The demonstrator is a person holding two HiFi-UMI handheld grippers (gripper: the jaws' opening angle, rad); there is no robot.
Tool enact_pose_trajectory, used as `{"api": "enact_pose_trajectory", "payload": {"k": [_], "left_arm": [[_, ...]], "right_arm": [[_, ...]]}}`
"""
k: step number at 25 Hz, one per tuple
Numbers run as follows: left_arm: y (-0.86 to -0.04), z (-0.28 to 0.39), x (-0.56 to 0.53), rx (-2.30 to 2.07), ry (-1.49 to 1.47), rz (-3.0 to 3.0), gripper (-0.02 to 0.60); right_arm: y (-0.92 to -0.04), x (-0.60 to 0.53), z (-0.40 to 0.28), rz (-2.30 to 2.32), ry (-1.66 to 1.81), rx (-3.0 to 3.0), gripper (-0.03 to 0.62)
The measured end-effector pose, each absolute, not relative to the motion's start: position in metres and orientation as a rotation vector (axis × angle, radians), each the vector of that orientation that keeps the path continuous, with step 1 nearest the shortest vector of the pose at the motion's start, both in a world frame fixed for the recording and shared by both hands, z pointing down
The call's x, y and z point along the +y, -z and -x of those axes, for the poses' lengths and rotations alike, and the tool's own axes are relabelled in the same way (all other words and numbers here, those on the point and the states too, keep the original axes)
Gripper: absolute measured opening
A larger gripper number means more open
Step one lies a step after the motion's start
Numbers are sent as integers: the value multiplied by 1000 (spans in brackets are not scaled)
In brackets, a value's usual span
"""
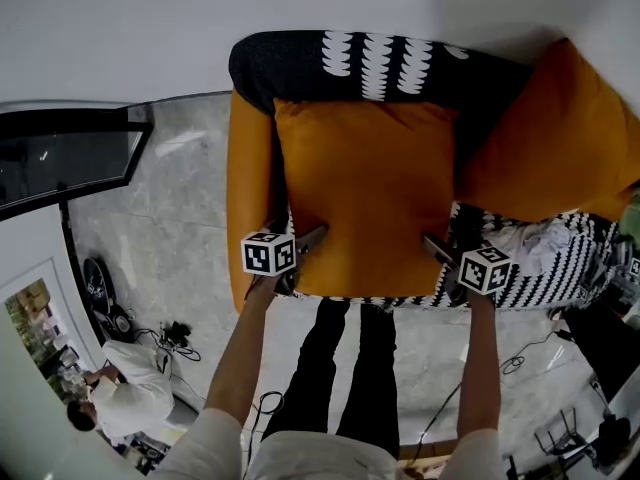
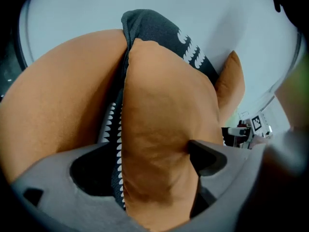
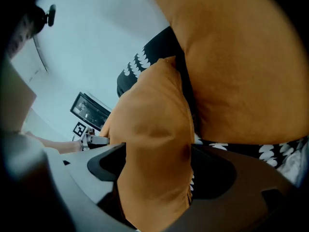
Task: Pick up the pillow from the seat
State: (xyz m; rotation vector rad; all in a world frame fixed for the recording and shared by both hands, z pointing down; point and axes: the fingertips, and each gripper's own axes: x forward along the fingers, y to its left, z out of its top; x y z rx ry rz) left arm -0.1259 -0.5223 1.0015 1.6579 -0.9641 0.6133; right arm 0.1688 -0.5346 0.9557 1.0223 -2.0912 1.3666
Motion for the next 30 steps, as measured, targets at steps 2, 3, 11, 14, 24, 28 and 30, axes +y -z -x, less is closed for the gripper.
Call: {"api": "enact_pose_trajectory", "payload": {"k": [2,3,11,14,24,28,30], "left_arm": [[-1000,120,-526,-914,-554,-1681,476],[-999,118,-527,-894,-525,-1689,477],[-1014,109,-537,-830,-450,-1747,483],[-1020,104,-543,-809,-434,-1745,482],[-998,95,-538,-864,-446,-1791,349],[-971,94,-537,-916,-431,-1819,317],[-950,95,-541,-923,-429,-1864,314]], "right_arm": [[-958,-541,-176,-967,-1439,-2137,373],[-960,-544,-179,-939,-1461,-2153,377],[-991,-547,-163,-630,-1606,-2207,391],[-1000,-550,-132,-562,-1588,-2226,391],[-968,-537,-109,-847,-1376,-2287,283],[-940,-529,-99,-929,-1320,-2306,255],[-921,-527,-98,-979,-1292,-2334,253]]}}
